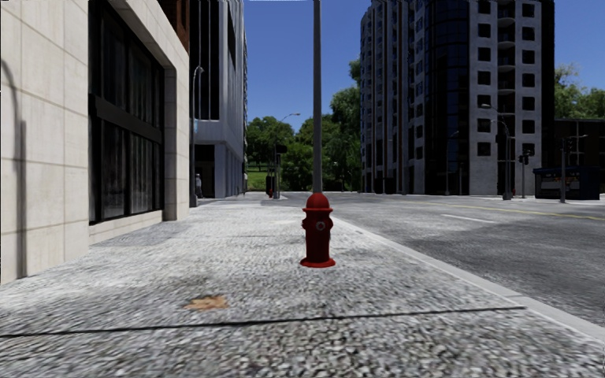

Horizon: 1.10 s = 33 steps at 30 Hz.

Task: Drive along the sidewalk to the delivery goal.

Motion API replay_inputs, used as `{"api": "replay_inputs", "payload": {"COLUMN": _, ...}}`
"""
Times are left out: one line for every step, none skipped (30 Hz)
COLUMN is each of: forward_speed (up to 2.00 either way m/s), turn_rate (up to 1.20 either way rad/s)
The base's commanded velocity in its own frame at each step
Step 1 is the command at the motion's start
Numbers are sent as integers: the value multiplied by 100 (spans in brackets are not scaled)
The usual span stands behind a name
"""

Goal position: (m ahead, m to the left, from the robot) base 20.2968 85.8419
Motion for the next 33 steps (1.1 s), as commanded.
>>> {"api": "replay_inputs", "payload": {"forward_speed": 200, "turn_rate": 22}}
{"api": "replay_inputs", "payload": {"forward_speed": 200, "turn_rate": 22}}
{"api": "replay_inputs", "payload": {"forward_speed": 200, "turn_rate": 28}}
{"api": "replay_inputs", "payload": {"forward_speed": 200, "turn_rate": 30}}
{"api": "replay_inputs", "payload": {"forward_speed": 200, "turn_rate": 31}}
{"api": "replay_inputs", "payload": {"forward_speed": 200, "turn_rate": 31}}
{"api": "replay_inputs", "payload": {"forward_speed": 200, "turn_rate": 31}}
{"api": "replay_inputs", "payload": {"forward_speed": 200, "turn_rate": 31}}
{"api": "replay_inputs", "payload": {"forward_speed": 200, "turn_rate": 35}}
{"api": "replay_inputs", "payload": {"forward_speed": 200, "turn_rate": 37}}
{"api": "replay_inputs", "payload": {"forward_speed": 200, "turn_rate": 37}}
{"api": "replay_inputs", "payload": {"forward_speed": 200, "turn_rate": 38}}
{"api": "replay_inputs", "payload": {"forward_speed": 200, "turn_rate": 38}}
{"api": "replay_inputs", "payload": {"forward_speed": 200, "turn_rate": 50}}
{"api": "replay_inputs", "payload": {"forward_speed": 200, "turn_rate": 62}}
{"api": "replay_inputs", "payload": {"forward_speed": 200, "turn_rate": 64}}
{"api": "replay_inputs", "payload": {"forward_speed": 200, "turn_rate": 62}}
{"api": "replay_inputs", "payload": {"forward_speed": 200, "turn_rate": 56}}
{"api": "replay_inputs", "payload": {"forward_speed": 200, "turn_rate": 56}}
{"api": "replay_inputs", "payload": {"forward_speed": 200, "turn_rate": 55}}
{"api": "replay_inputs", "payload": {"forward_speed": 200, "turn_rate": 47}}
{"api": "replay_inputs", "payload": {"forward_speed": 200, "turn_rate": 27}}
{"api": "replay_inputs", "payload": {"forward_speed": 200, "turn_rate": 22}}
{"api": "replay_inputs", "payload": {"forward_speed": 200, "turn_rate": 22}}
{"api": "replay_inputs", "payload": {"forward_speed": 200, "turn_rate": 22}}
{"api": "replay_inputs", "payload": {"forward_speed": 200, "turn_rate": 16}}
{"api": "replay_inputs", "payload": {"forward_speed": 200, "turn_rate": 0}}
{"api": "replay_inputs", "payload": {"forward_speed": 200, "turn_rate": 0}}
{"api": "replay_inputs", "payload": {"forward_speed": 200, "turn_rate": 0}}
{"api": "replay_inputs", "payload": {"forward_speed": 200, "turn_rate": 0}}
{"api": "replay_inputs", "payload": {"forward_speed": 200, "turn_rate": 0}}
{"api": "replay_inputs", "payload": {"forward_speed": 200, "turn_rate": 0}}
{"api": "replay_inputs", "payload": {"forward_speed": 200, "turn_rate": 0}}
